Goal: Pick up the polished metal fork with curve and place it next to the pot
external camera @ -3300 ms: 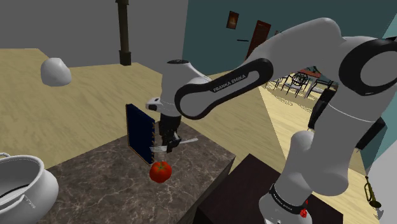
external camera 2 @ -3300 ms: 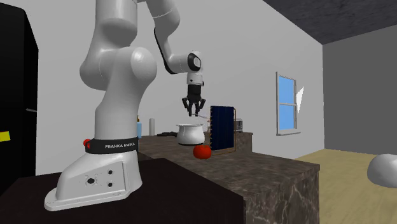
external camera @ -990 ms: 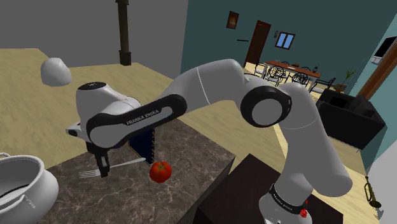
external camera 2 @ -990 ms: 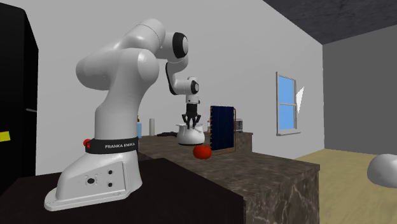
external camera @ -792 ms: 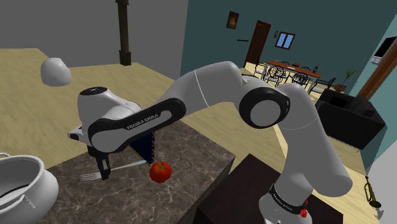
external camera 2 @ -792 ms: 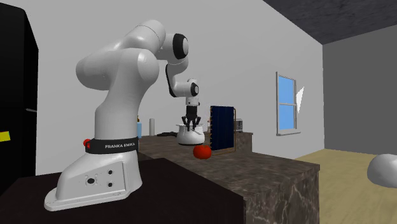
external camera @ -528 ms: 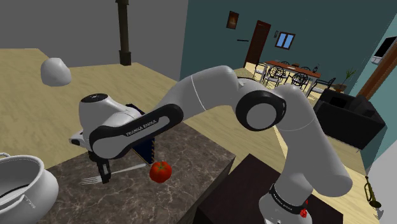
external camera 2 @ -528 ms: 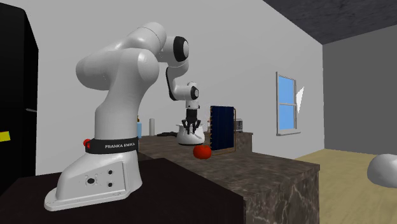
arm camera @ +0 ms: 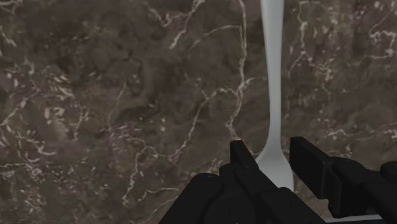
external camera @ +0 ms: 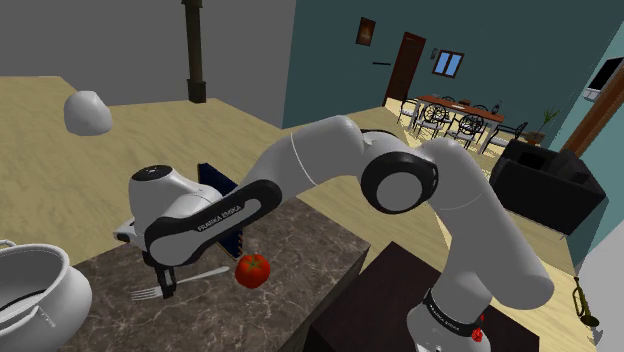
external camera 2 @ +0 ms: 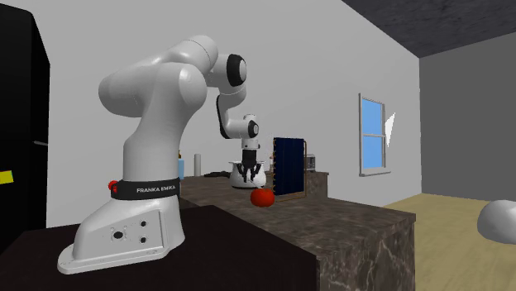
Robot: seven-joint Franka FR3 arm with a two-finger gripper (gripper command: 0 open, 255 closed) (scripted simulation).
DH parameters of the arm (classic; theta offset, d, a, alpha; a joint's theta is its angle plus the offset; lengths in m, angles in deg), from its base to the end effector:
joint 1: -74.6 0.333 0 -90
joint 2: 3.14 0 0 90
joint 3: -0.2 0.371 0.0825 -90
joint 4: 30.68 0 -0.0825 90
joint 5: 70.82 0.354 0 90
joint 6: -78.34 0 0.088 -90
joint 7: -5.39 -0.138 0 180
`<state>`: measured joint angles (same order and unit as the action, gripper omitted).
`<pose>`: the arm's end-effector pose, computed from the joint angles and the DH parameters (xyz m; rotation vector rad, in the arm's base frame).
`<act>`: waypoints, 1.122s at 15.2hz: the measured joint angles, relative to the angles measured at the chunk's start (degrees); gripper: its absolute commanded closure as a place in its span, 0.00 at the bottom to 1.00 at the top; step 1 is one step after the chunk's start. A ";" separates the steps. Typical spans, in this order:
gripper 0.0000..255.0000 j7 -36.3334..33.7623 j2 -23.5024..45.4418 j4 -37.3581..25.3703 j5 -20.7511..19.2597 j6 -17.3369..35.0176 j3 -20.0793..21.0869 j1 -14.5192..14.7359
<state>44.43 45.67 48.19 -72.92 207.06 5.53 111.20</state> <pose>0.5738 0.4904 0.2295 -2.3676 -2.0012 -0.0321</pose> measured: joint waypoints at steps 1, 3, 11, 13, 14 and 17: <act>1.00 -0.07 0.50 -0.06 -0.03 0.44 -0.03 0.08; 1.00 -0.08 1.59 -0.37 -0.09 1.23 -0.07 0.16; 1.00 -0.04 6.18 -1.80 -0.28 4.39 -0.31 0.34; 1.00 0.00 6.72 -2.10 -0.30 4.61 -0.33 0.34; 1.00 0.00 6.78 -2.11 -0.30 4.68 -0.33 0.36; 1.00 -0.02 6.85 -2.14 -0.31 4.74 -0.34 0.37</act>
<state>44.41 52.52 46.06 -73.23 211.80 5.19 111.57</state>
